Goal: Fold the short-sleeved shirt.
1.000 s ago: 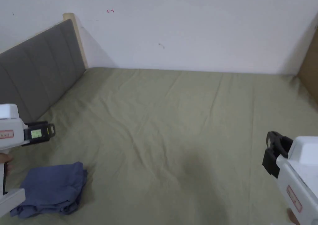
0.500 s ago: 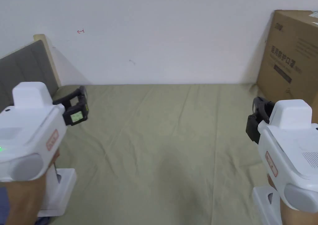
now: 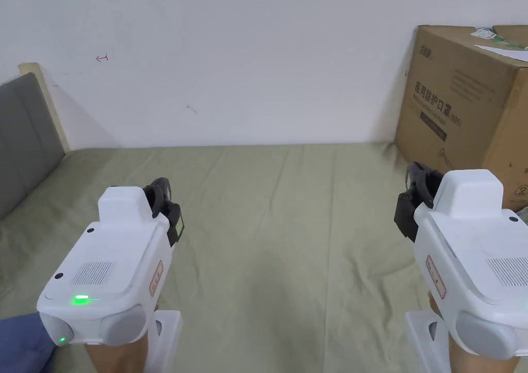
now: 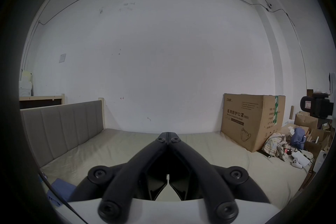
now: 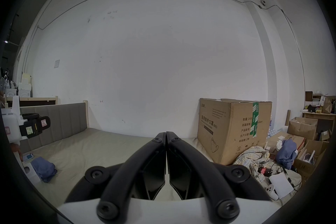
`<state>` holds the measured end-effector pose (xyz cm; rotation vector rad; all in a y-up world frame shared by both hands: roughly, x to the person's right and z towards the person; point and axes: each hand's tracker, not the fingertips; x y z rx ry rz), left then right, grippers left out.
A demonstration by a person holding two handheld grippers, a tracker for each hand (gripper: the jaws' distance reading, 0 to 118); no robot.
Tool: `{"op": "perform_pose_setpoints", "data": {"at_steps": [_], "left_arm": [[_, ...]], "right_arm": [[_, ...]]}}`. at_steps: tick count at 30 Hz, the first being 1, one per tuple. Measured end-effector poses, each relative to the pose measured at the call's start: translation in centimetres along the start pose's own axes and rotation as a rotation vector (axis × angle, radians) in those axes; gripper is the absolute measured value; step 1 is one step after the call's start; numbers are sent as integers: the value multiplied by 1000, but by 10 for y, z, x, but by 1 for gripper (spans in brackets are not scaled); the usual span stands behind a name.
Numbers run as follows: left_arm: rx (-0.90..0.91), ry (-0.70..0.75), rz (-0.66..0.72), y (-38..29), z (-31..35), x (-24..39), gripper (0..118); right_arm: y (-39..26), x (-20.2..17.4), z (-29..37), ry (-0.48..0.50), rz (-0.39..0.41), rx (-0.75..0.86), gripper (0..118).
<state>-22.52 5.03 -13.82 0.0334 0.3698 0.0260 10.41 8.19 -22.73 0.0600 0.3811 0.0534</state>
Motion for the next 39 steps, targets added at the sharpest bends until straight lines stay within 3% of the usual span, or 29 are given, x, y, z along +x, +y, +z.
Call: {"op": "perform_pose_setpoints", "data": {"at_steps": [39], "left_arm": [[30,-8,-52,10,3,5,0]], "right_arm": [[0,-3,-2,1,-11,-2,0]]}}
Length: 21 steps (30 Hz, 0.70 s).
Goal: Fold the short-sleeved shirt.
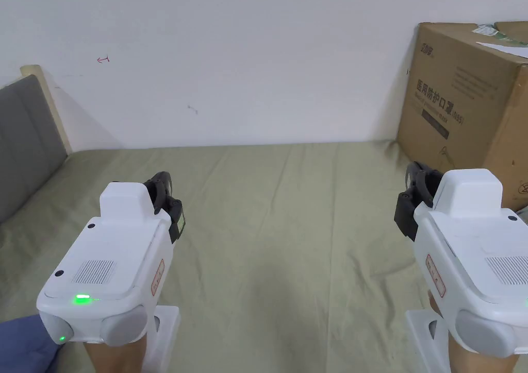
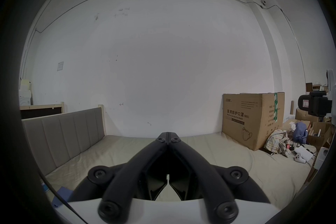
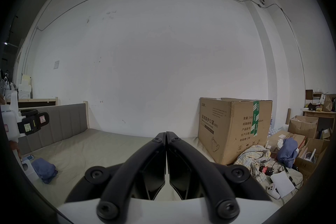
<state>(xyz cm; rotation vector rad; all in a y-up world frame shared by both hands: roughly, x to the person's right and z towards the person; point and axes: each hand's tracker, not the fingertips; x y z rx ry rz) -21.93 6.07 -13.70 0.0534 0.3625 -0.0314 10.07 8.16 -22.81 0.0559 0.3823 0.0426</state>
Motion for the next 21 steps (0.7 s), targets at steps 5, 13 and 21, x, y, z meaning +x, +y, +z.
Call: {"op": "perform_pose_setpoints", "data": {"at_steps": [5,13,21], "left_arm": [[0,-4,-4,1,1,-1,0],[-3,-1,17,1,3,-5,0],[-4,3,12,0,4,-5,0]], "right_arm": [[0,0,1,1,0,0,0],[1,0,2,4,-9,6,0],[2,0,3,0,0,8,0]]}}
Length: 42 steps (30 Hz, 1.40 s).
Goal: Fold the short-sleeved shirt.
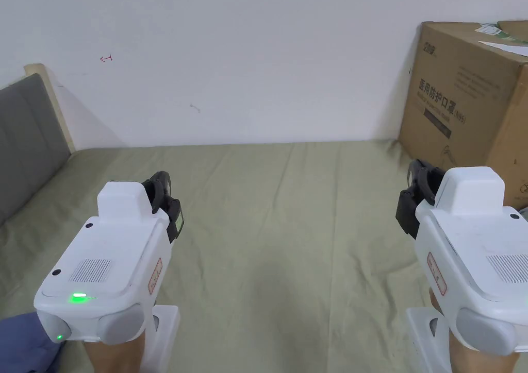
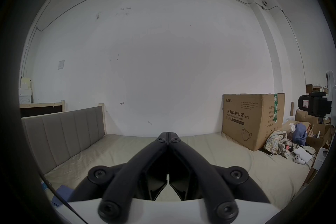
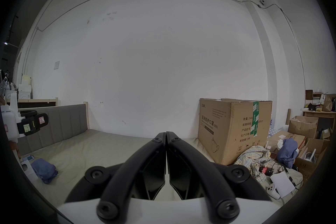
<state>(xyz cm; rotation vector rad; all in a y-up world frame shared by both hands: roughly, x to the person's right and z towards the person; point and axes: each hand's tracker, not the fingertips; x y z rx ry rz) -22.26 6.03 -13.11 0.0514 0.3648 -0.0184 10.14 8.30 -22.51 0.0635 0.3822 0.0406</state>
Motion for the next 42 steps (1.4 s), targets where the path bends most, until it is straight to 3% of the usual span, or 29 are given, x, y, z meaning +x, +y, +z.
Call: {"op": "perform_pose_setpoints", "data": {"at_steps": [5,7,8,10,11,12,14,16,21,42], "left_arm": [[8,3,-4,0,2,0,0],[13,8,-16,0,3,1,9],[13,6,-23,0,3,1,23],[-3,16,-37,0,2,3,59],[-3,18,-40,-1,2,3,74],[4,21,-42,-3,2,3,81],[6,33,-39,-3,2,3,99],[5,52,-32,-4,1,2,117],[4,48,-16,-3,0,-1,118],[12,61,-59,-3,0,-3,118]], "right_arm": [[0,0,1,-4,0,1,0],[0,1,1,-6,-2,-2,1],[-1,1,1,-6,-6,-7,7],[-2,1,2,-26,-7,-12,42],[-2,1,1,-21,-10,-14,70],[-3,1,1,-26,-9,-17,86],[-4,1,0,-40,-9,-17,103],[-5,0,0,-55,-10,-7,107],[-3,1,0,-52,-3,-10,118],[-1,-5,2,-34,25,3,118]]}}
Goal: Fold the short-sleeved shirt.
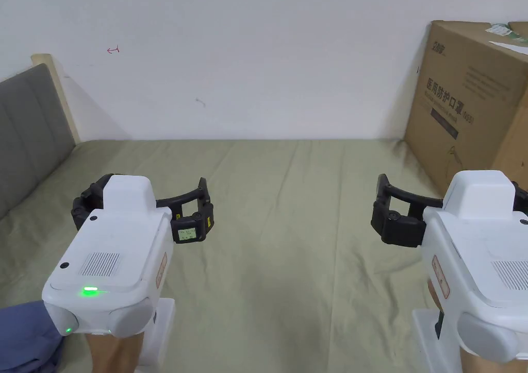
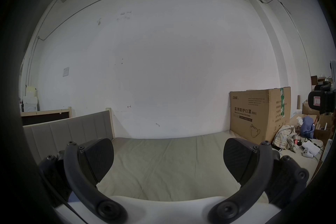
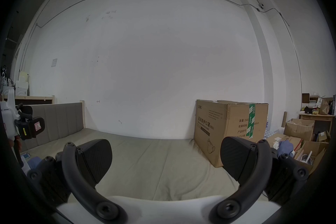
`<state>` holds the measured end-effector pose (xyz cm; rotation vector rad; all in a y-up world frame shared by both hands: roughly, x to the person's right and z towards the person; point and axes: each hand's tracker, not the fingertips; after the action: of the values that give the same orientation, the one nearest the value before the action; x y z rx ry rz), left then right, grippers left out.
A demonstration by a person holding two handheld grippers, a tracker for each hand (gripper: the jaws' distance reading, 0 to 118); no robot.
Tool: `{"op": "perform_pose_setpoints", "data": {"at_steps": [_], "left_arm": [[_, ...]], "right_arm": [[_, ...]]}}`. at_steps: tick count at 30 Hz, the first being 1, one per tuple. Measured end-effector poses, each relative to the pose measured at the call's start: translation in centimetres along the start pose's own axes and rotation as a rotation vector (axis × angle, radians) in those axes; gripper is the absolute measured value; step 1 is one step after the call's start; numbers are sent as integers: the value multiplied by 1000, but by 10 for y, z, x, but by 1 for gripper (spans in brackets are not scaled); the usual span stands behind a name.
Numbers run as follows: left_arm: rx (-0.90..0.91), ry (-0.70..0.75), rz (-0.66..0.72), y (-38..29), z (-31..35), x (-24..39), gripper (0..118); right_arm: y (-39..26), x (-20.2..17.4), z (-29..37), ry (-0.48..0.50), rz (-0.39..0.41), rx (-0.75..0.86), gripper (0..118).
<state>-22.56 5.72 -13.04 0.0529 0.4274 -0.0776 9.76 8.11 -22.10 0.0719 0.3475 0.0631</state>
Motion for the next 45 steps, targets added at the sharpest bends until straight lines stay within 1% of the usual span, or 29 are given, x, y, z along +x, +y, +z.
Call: {"op": "perform_pose_setpoints", "data": {"at_steps": [45], "left_arm": [[12,-10,-5,2,3,1,118]], "right_arm": [[2,-2,1,19,8,-1,118]]}}
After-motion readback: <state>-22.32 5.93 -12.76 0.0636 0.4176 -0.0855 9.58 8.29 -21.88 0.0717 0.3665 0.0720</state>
